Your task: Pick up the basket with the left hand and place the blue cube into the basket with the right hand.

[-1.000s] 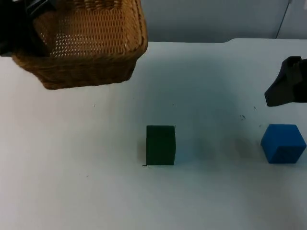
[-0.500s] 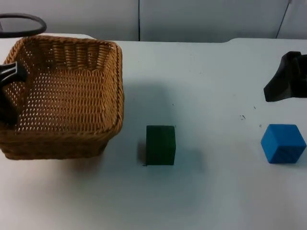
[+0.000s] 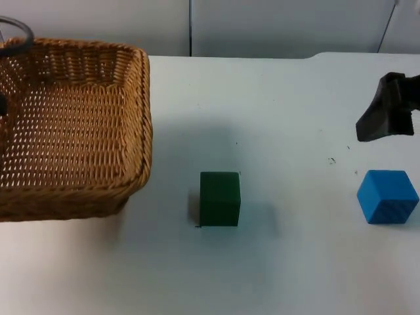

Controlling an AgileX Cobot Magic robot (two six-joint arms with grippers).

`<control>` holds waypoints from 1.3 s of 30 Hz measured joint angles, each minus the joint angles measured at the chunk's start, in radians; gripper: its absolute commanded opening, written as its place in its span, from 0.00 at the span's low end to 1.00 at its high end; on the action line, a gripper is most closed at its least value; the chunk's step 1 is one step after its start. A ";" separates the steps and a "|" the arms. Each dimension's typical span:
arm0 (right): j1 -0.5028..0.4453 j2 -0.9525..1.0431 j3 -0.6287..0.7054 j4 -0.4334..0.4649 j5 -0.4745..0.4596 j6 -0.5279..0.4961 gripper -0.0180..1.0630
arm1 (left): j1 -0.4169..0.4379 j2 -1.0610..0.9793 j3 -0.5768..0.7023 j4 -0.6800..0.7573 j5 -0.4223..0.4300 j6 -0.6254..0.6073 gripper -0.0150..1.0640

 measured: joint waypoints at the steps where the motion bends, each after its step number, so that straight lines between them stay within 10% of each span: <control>1: 0.000 0.020 0.000 0.000 -0.002 0.002 0.95 | 0.000 -0.006 0.000 -0.019 0.007 0.020 0.01; 39: -0.054 0.351 -0.028 -0.193 -0.141 0.278 0.93 | 0.000 -0.015 0.000 -0.077 0.035 0.094 0.01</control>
